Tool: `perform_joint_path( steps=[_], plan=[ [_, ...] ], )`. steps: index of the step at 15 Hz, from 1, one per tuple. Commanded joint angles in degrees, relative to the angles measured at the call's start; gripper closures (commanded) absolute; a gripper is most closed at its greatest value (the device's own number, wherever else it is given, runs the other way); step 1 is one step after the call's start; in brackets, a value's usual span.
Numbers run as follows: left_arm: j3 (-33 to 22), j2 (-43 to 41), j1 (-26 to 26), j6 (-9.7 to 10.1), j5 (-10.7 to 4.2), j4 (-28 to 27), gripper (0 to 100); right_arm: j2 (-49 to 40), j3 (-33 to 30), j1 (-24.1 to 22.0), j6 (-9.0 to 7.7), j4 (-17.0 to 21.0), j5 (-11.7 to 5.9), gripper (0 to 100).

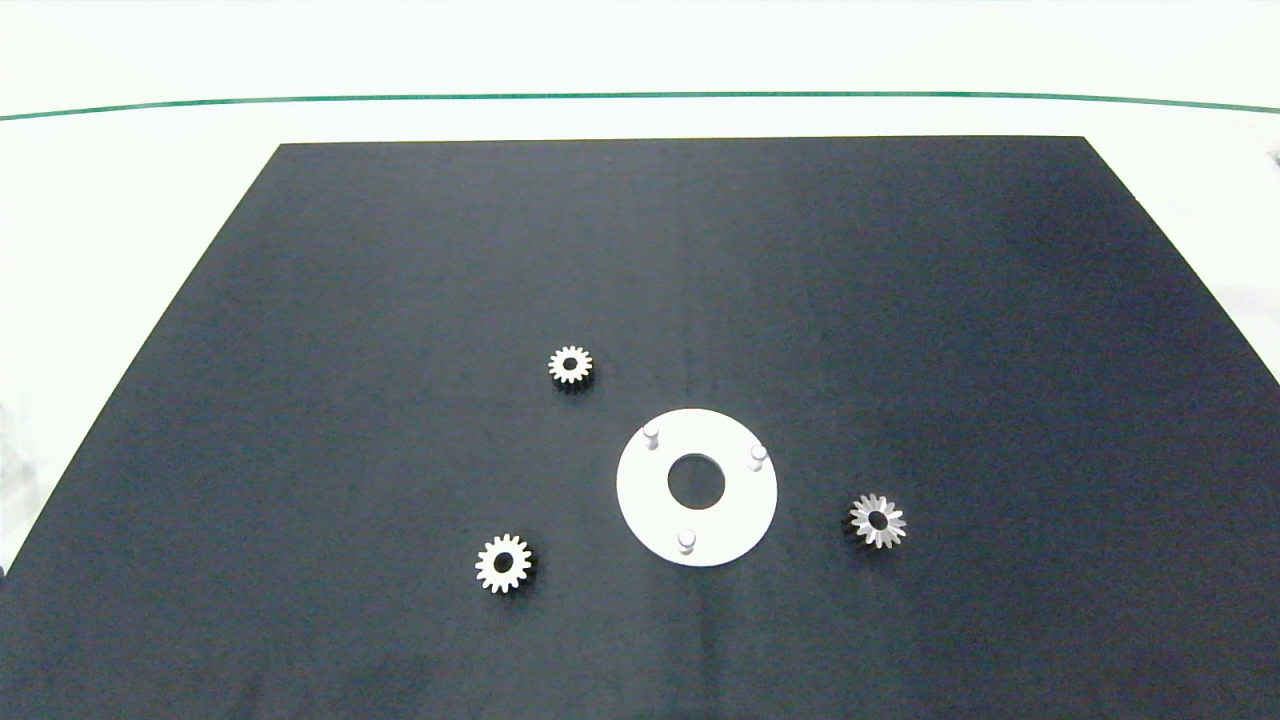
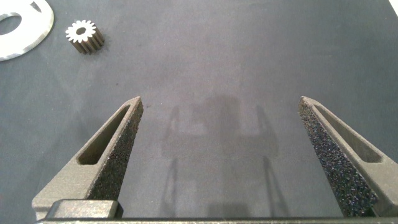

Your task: Install three planetary gears onto the carrier pins

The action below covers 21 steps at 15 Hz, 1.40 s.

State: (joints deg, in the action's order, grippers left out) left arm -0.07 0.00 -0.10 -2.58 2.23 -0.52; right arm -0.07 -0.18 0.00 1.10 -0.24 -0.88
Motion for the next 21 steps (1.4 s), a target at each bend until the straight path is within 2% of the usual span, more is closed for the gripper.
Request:
perform_joint_path(
  steps=[1,7,10,11,12,13,14,15,16,17,18,19,21],
  plan=[
    [0.0,0.1,-0.1,-0.14,0.05,0.0,0,0.1,0.0,0.0,0.05,0.0,0.00,0],
    [-0.2,0.1,-0.1,-0.14,0.32,-0.2,0,0.1,0.0,-0.1,-1.36,0.1,0.09,0],
    [-0.5,0.4,0.1,-0.32,-0.56,-0.2,0,0.1,-0.2,0.0,-3.03,0.8,-0.09,0],
    [-3.9,2.7,0.4,-0.40,-0.74,-1.8,0,0.8,-0.7,0.4,-3.38,1.7,0.26,0],
    [-9.2,7.0,0.3,-0.40,-0.82,-5.9,0,3.0,-3.0,1.1,-4.35,3.5,1.84,0],
    [-15.3,12.1,0.2,-0.49,-0.74,-10.1,0,5.9,-6.6,1.7,-4.44,6.0,2.90,0],
    [-21.9,18.0,0.0,-1.19,-0.74,-13.8,0,9.4,-10.0,1.9,-4.44,8.7,3.16,0],
    [-28.1,24.5,0.0,-3.13,-0.74,-15.6,0,12.1,-12.8,2.6,-4.44,10.4,4.13,0],
    [-35.3,33.3,0.2,-5.77,-0.74,-16.2,0,16.4,-15.7,4.2,-4.44,11.3,4.92,0],
    [-42.2,41.4,0.8,-7.26,-0.91,-17.2,0,20.8,-19.0,5.1,-4.52,11.4,4.92,0],
    [-49.6,48.3,0.9,-7.79,-1.79,-19.7,0,25.6,-22.8,5.4,-4.52,11.4,4.92,0],
    [-56.4,52.6,0.6,-7.79,-1.97,-23.2,0,30.2,-25.3,6.1,-4.70,11.4,5.18,0],
    [-65.2,58.5,1.0,-7.44,-1.97,-33.8,0,37.2,-28.6,11.7,-5.14,11.1,5.36,0]
  ],
)
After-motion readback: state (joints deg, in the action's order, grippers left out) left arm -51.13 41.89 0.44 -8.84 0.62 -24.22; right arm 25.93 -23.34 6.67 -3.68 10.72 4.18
